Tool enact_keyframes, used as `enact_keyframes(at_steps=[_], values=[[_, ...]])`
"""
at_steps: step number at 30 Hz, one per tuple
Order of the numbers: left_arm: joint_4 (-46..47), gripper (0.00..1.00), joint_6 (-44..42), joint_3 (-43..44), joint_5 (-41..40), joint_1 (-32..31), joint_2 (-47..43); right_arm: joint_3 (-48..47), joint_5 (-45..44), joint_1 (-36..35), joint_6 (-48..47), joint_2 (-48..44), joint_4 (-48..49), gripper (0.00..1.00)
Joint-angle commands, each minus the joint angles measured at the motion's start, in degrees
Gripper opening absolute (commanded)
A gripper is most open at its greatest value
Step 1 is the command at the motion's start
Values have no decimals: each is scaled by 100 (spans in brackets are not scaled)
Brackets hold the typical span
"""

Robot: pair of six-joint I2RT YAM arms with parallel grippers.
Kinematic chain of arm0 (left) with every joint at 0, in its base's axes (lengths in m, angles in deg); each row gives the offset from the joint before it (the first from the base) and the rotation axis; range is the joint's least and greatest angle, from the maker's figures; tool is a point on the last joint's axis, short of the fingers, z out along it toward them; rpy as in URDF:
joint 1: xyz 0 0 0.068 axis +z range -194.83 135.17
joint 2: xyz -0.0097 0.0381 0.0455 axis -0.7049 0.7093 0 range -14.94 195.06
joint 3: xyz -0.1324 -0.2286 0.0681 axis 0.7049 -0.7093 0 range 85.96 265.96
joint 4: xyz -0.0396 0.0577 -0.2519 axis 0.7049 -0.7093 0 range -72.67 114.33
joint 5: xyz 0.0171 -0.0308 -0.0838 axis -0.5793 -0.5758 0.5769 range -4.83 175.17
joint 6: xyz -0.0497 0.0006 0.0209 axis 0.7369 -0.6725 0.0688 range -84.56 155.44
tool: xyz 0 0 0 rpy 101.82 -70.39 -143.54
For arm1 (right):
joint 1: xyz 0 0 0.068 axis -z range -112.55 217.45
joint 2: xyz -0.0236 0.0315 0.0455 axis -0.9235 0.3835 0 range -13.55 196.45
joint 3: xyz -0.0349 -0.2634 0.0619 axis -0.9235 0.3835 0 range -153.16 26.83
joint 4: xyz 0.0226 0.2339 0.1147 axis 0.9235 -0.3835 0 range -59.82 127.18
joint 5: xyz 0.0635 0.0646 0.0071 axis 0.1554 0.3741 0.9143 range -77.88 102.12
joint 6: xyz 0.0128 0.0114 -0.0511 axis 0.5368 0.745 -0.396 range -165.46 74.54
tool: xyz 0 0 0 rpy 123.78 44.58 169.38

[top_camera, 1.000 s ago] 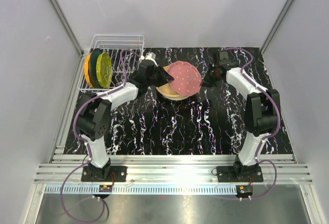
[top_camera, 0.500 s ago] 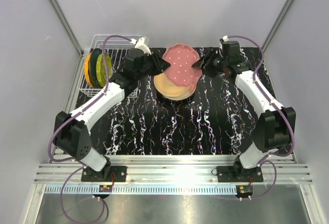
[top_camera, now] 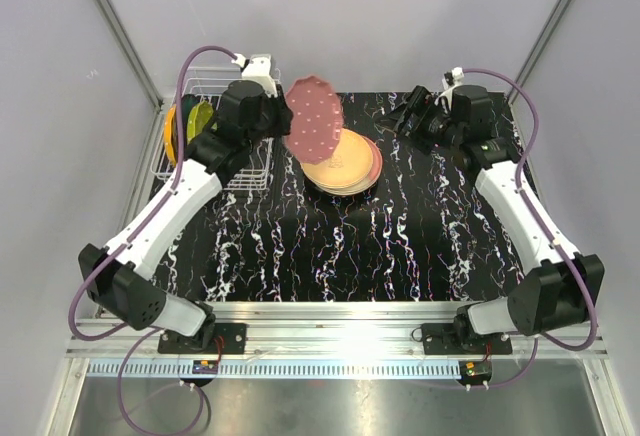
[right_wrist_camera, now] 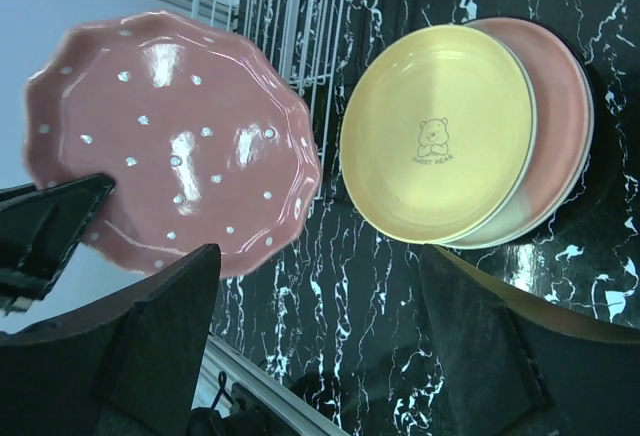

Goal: Load the plates into the dish rack
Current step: Pass the plate from the right arm to the left, then insert the plate into the dish rack

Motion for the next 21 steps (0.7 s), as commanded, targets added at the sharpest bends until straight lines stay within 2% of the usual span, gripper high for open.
enact_keyframes(at_steps=[1,3,6,11,15,21], values=[[446,0,-1122,378,-1205,110,-609,29,46,-32,-36,-261,157,87],[515,0,-1554,230,-1897,137,-810,38,-234,-32,-326,-419,-142,87],[656,0,-2293,-8,-2252,479,-1022,91,-560,-32,-748,-700,-467,88],[972,0,-2575,-377,-1884,1313,-1277,495,-701,-32,-1109,-1105,-512,88],[1367,0,-3321,-501,-1884,1447,-1216,715,-956,-41,-1364,-1272,-547,88],[1658,0,-3859,-527,-2235,1447,-935,1066,-1009,-32,-1680,-1422,-398,89]])
